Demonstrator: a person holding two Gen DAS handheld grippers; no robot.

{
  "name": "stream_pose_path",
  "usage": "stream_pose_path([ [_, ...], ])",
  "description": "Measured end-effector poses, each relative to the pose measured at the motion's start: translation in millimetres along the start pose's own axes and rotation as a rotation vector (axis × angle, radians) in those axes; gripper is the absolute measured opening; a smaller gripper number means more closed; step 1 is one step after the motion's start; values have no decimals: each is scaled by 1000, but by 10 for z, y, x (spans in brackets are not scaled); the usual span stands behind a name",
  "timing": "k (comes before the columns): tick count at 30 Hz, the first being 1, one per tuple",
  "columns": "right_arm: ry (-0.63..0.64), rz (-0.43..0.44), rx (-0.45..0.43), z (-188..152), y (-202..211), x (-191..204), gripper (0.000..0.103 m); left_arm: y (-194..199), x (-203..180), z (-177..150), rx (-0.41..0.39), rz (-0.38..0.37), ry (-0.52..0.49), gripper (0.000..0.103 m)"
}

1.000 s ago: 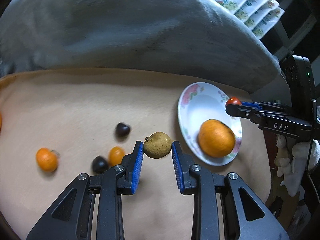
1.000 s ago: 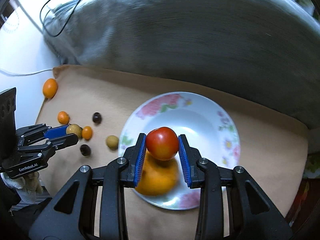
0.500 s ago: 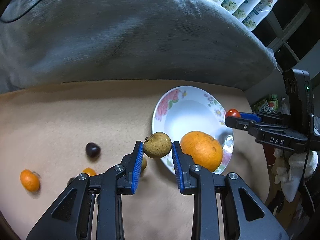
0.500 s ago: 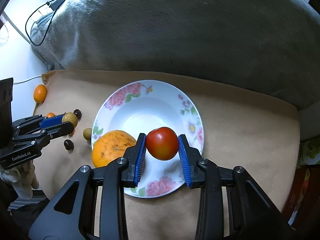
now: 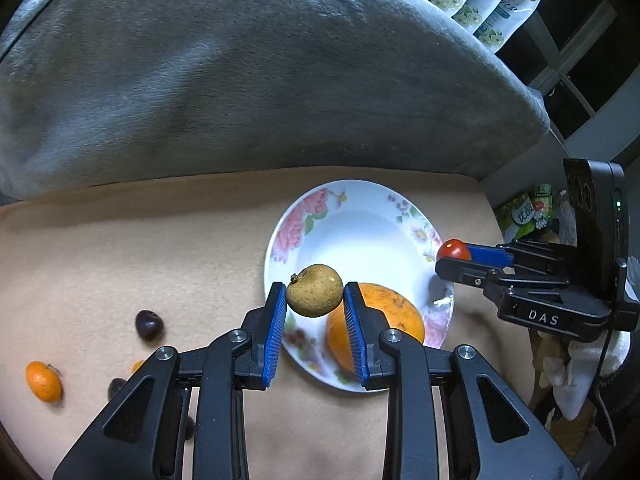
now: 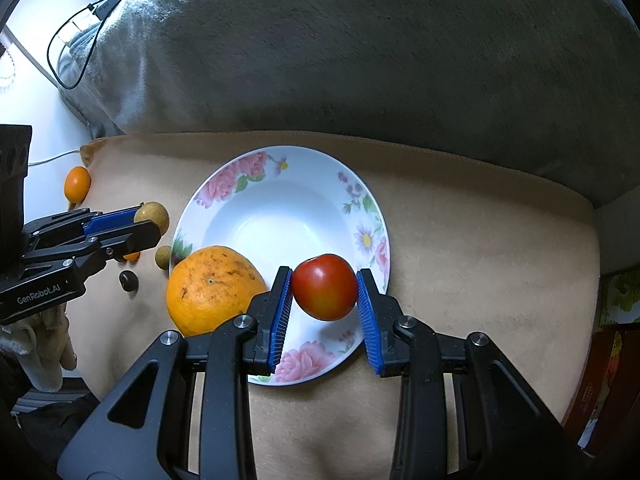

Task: Organize fruits
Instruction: 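Place the red tomato on the plate with the right tool while the left tool places the brown fruit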

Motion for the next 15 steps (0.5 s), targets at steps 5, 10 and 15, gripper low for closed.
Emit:
stream_pose_path([
  [5,3,-2,1,-29,-13,-14,34,-40,-36,17,7,-2,-5,28],
  [10,4,-6,-1,-35,-12,-19,34,-51,-58,37,9,-2,-11,28],
  [15,-1,-12,-9,-29,20,-26,49,-18,-91,52,-2,2,-27,44],
])
Point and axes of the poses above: each gripper's, at about its wrist camera, not at the fingertips, and y roughly against the way its jaws point, x to its left, z to its top, the point moved 5 cm from there along -y, roughly the way its jaws point, and after that the axes turned 7 degrees about -y, right-handed, at the moved point
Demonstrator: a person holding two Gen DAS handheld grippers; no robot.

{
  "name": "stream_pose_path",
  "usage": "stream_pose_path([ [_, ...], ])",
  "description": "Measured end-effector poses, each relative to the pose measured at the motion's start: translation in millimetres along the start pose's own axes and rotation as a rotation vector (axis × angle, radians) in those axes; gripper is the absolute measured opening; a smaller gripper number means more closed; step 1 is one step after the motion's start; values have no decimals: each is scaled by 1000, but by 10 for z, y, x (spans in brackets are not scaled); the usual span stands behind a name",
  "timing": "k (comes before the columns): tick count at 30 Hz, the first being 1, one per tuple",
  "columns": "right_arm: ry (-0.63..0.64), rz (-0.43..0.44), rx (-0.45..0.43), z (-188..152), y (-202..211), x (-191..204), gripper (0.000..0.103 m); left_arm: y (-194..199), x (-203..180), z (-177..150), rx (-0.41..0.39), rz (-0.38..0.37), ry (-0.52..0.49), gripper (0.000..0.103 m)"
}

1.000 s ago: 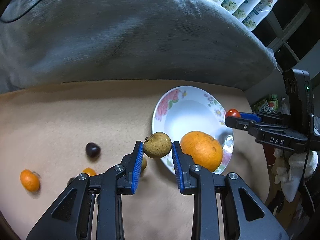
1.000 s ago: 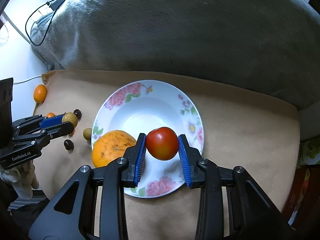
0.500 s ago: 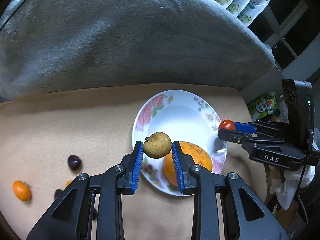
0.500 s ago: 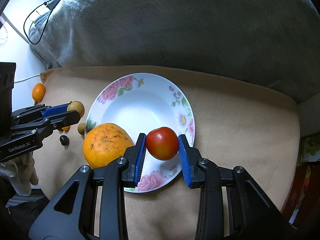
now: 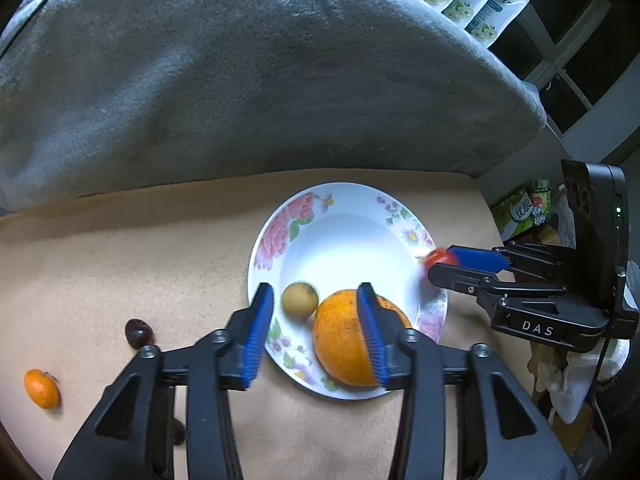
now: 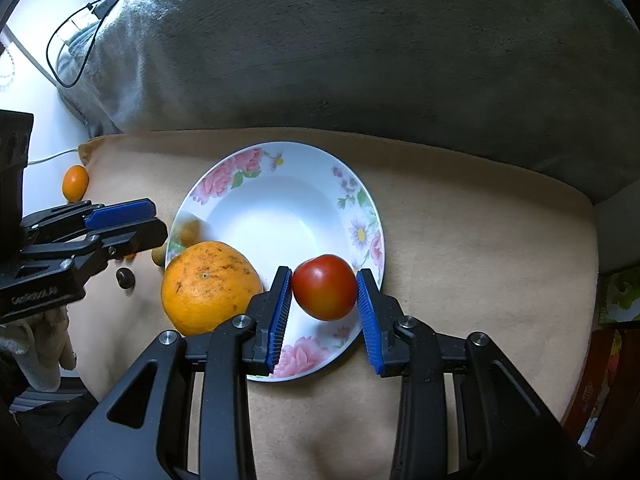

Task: Organize fruits
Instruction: 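Place the red tomato on the plate with the right tool while the left tool places the brown fruit, then move the right tool back over the remaining small fruits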

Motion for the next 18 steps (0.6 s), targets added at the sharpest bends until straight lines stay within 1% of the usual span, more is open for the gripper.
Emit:
stream_pose_path([
  [1,0,-2,-7,4,15,-1,60,6,-4,5,-1,1,-3,44],
  [2,1,-1,-16,9,33,4,62,9,-6,8,-2,0,-5,45],
  [5,-1,-7,-24,38,57,3,63,25,-11,17,-8,0,-9,57],
  [7,0,-12,-29,43,67,0,64,41,-20,21,-11,-3,-13,58],
  [9,2,-19,-34,43,77,6,68,52,-35,22,-13,2,-20,66],
  [15,-5,-62,-62,49,126,21,73,98,-59,10,-14,19,-27,72],
  [18,-18,-81,-82,55,177,19,77,139,-33,-12,-19,25,-26,72],
])
Point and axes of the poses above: each gripper's, at about its wrist camera, not at the fingertips, and y roughly against the way its jaws point, x to its left, z to its top, the point moved 5 cm from there along -y, roughly the way its jaws point, and after that the axes turned 7 degrees about -y, right-handed, at the moved point
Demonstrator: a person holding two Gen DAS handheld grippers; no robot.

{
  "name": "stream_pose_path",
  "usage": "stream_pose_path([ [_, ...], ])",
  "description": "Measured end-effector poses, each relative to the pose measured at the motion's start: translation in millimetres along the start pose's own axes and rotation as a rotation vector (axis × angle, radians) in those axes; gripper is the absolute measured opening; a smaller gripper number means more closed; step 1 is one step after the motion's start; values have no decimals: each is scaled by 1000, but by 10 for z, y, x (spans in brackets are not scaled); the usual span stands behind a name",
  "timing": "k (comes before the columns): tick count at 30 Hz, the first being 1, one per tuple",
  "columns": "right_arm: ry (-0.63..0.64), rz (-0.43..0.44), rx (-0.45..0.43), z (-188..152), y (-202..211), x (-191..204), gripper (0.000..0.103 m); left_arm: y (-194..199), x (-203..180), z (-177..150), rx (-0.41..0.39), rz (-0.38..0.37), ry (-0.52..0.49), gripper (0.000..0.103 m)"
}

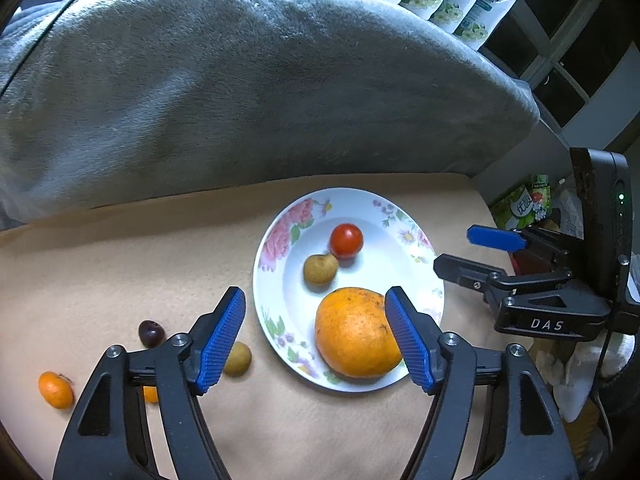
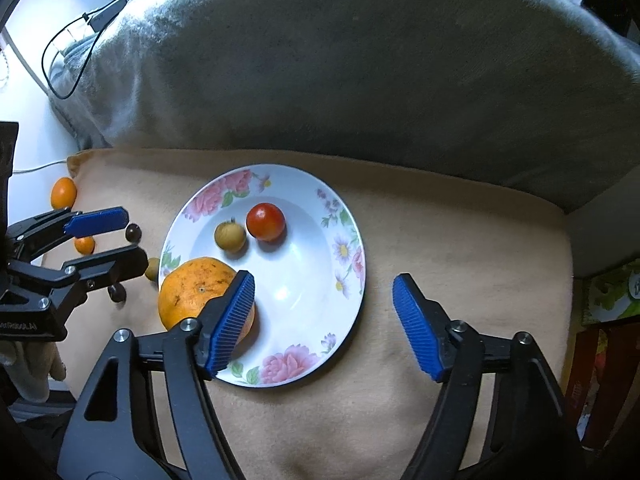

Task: Organize fruits
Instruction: 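Move the right tool back over the remaining small fruits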

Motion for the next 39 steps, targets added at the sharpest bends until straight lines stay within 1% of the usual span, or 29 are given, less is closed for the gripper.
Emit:
stream_pose_path([
  [5,-5,-9,-22,12,76,67,77,90,93,-38,-10,8,6,72],
  [10,13,-17,-42,3,133,243,77,194,228,-95,-19,26,18,72],
  [18,41,7,-68,-35,258,527,77,358,519,-217,-31,47,50,72],
  [24,69,52,-75,-89,276,830,77,510,821,-330,-45,80,88,72],
  [32,111,123,-43,-225,202,1233,77,685,1244,-550,-55,130,153,72],
  [36,131,163,-7,-277,118,1445,65,738,1440,-683,-53,153,189,72],
  [39,145,191,14,-302,67,1586,62,761,1572,-781,-51,165,214,71],
])
Point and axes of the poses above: each gripper's, at about its wrist camera, not at the fingertips, and y roughly against the way its jaws point, x to its left, z to its top, the point moved 5 cm from there along -y, roughly the way its jaws point, and after that the axes turned 7 degrees about -y, right-handed, at the moved point
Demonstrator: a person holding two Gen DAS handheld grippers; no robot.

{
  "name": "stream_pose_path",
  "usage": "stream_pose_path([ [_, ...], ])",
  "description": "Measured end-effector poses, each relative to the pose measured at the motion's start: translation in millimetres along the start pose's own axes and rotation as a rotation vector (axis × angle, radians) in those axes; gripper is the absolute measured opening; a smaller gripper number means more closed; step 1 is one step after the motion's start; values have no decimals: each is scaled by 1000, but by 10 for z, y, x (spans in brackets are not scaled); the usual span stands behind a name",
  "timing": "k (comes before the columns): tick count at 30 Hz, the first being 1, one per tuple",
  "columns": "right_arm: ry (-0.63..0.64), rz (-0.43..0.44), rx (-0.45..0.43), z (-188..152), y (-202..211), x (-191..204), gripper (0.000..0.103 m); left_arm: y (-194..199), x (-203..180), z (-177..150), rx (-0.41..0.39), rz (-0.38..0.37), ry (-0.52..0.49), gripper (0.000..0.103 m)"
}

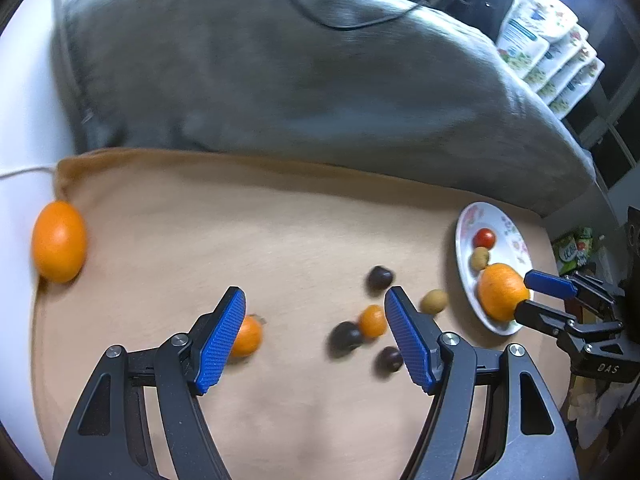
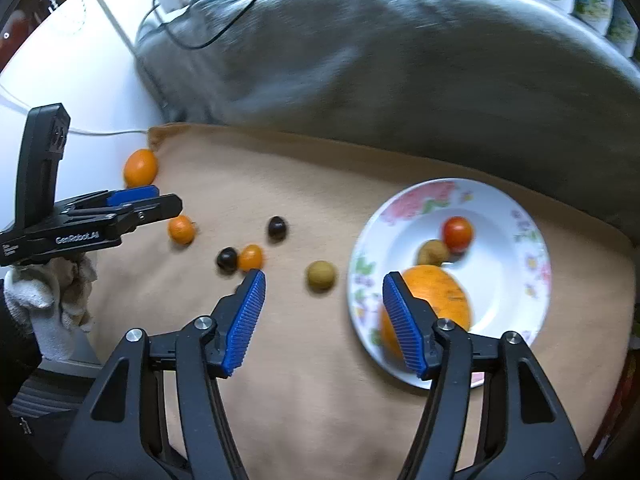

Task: Organize fruits
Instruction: 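Move the right tool back over the remaining small fruits, then grasp the small orange tomato with the right tool while the left tool grasps a mandarin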

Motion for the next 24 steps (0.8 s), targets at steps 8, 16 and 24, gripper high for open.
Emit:
stream_pose_path([
  [8,27,64,67,11,-267,302,49,-44,285,-166,11,14,58,70],
  [16,1,119,143,71,-651,497,39,-132,417,-304,38,7,69,58],
  [24,-2,100,216,78,-979,538,30,-221,460,-388,57,-11,70,52],
])
Point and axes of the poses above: each gripper's, at about its wrist camera, not at the fingertips, and y roughly against the way its jaws point, x to its left, z to its top, the point moved 5 cm from there along -y, roughly the way its jaws point, and after that the axes turned 7 degrees about -y, right-handed, at the moved point
